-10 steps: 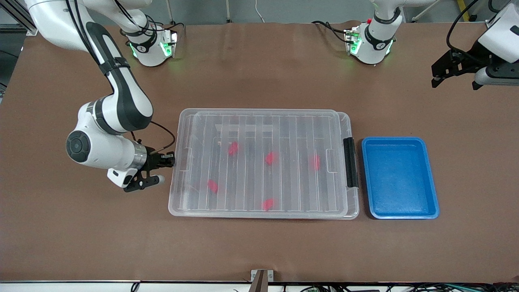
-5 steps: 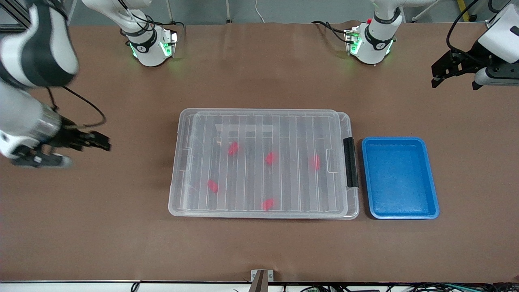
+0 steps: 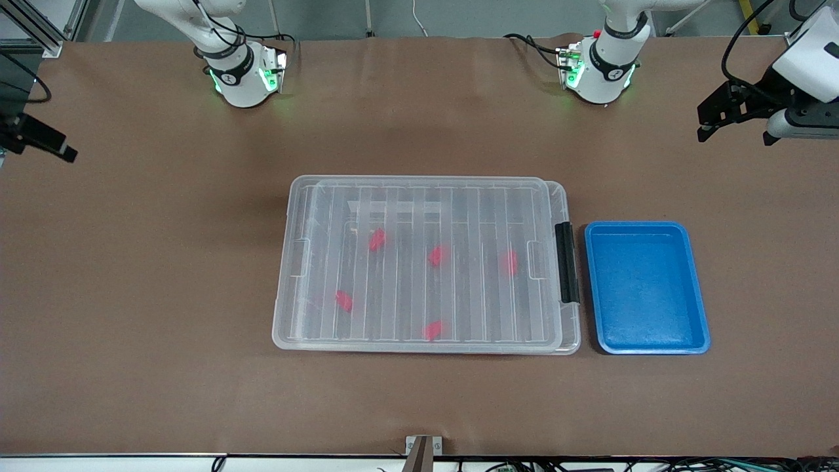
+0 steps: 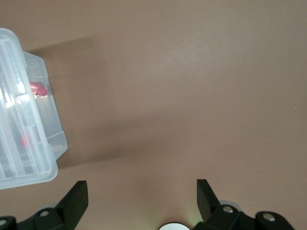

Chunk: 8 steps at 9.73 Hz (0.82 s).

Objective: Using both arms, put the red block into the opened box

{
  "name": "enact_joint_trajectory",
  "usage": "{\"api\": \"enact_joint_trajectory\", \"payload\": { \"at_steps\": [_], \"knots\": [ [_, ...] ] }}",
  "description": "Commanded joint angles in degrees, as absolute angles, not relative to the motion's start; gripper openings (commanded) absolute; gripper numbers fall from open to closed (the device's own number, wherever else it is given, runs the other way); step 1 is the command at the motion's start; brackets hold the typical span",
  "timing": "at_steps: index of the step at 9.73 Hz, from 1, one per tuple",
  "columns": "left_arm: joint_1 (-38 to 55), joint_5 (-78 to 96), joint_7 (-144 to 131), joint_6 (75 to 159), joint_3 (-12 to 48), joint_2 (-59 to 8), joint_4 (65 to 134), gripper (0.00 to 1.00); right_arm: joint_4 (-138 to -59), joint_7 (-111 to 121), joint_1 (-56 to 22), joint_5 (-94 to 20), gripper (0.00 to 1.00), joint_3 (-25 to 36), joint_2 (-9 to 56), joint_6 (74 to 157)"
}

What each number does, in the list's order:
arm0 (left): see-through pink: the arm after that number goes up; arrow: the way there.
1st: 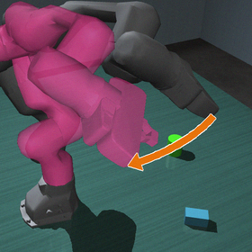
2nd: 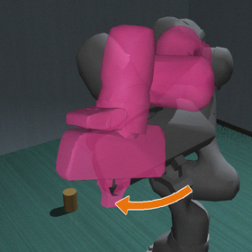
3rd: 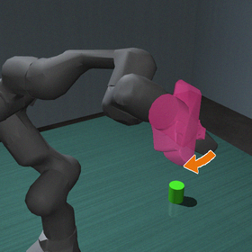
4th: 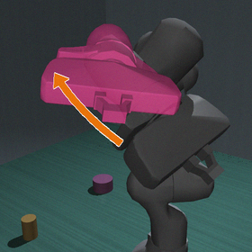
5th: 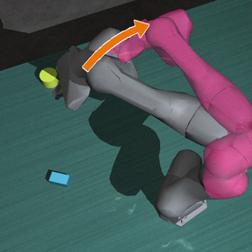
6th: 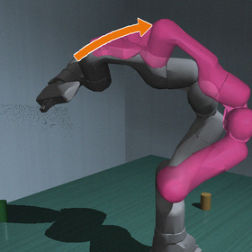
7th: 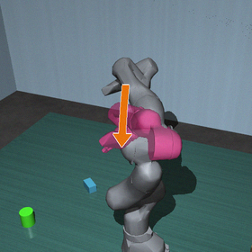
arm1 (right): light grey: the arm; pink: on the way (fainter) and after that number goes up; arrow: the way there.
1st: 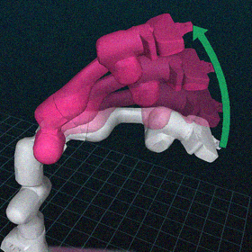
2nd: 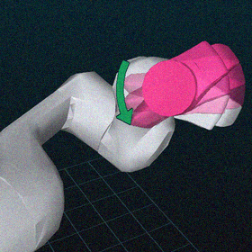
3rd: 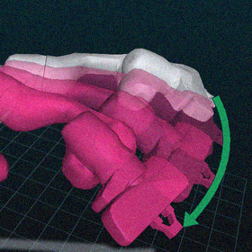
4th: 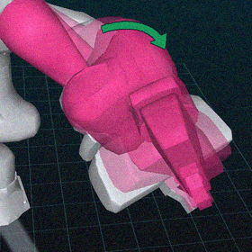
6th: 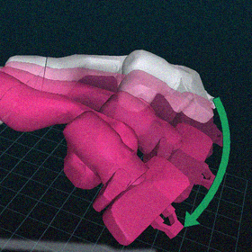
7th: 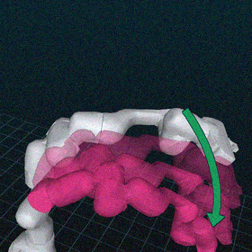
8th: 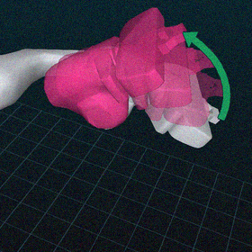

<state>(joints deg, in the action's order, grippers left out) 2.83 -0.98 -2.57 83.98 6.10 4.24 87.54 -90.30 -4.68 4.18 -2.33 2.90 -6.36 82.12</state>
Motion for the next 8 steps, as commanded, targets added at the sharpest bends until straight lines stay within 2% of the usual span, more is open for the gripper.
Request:
{"api": "enact_joint_trajectory", "payload": {
  "at_steps": [1,8],
  "knots": [
    [2.8,-0.4,-2.8,83.9,6.2,4.3,89.2,1.0,-88.0,-5.4,5.2,-0.3,1.0,1.6,-5.9,80.2],
    [3.2,-2.3,-2.0,83.8,6.2,2.6,86.6,1.0,-88.2,-1.8,4.5,-0.1,1.0,1.5,-5.4,83.1]
  ]
}}
